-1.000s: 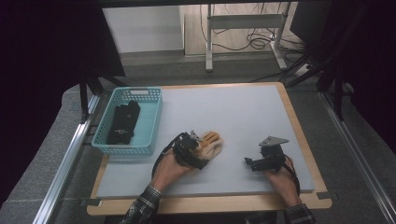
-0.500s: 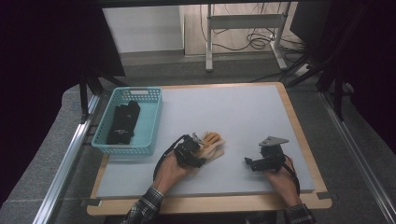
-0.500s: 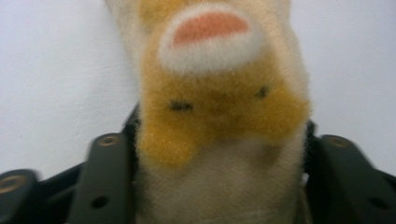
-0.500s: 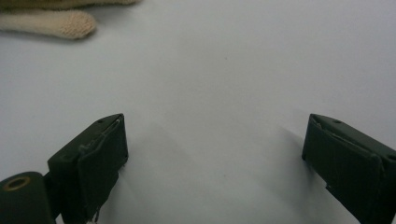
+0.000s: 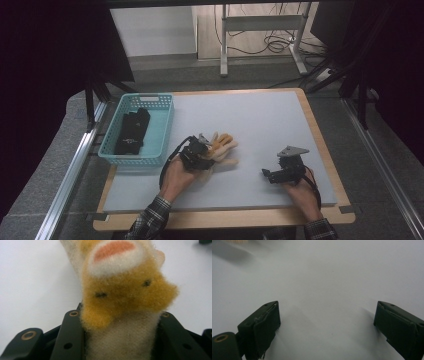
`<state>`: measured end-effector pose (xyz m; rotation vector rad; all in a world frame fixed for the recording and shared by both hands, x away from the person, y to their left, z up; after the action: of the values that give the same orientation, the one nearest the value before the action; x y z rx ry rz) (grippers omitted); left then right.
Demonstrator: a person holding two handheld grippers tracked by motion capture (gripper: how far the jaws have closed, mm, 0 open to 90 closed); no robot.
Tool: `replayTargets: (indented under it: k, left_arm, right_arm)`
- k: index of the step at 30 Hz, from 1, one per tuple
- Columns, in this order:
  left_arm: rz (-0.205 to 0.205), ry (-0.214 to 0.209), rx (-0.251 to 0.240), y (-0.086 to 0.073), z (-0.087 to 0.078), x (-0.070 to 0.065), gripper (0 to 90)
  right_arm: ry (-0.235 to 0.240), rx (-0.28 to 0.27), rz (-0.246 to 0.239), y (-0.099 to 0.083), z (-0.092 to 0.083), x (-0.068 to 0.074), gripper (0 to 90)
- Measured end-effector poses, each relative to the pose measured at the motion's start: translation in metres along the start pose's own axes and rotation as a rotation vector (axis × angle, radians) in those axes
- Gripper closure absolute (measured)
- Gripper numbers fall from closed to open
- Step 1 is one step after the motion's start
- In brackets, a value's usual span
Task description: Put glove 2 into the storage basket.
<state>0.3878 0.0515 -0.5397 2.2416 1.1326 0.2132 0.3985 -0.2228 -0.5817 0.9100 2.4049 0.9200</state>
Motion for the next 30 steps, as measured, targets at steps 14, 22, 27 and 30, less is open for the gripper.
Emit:
replayTargets:
  k: [14,22,27,30]
  left_arm:
    - [-0.12,0.112,-0.074,0.026,-0.065,0.067,59.7]
    - [-0.198,0.207,-0.095,0.028,-0.095,0.112,59.2]
    - [-0.239,0.26,-0.094,0.025,-0.103,0.135,59.0]
    - [-0.272,0.297,-0.088,0.02,-0.108,0.154,58.8]
  right_arm:
    - [0.0,0.0,-0.001,0.0,0.0,0.0,6.5]
    - [0.0,0.0,-0.002,0.0,0.0,0.0,6.5]
    - [-0.001,0.0,-0.002,0.0,0.0,0.0,6.5]
    - [-0.001,0.0,-0.003,0.0,0.0,0.0,6.5]
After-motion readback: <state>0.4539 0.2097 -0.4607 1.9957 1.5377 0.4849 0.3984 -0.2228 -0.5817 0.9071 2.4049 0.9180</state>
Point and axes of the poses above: each handheld gripper's, and its own axes: z roughly forward along the jaws, y roughly out of its top, x roughly to its left, the point moved 7 cm from there along z, roughly forward along the jaws, and after that the axes turned 7 degrees about -z, right-handed, at the moved point
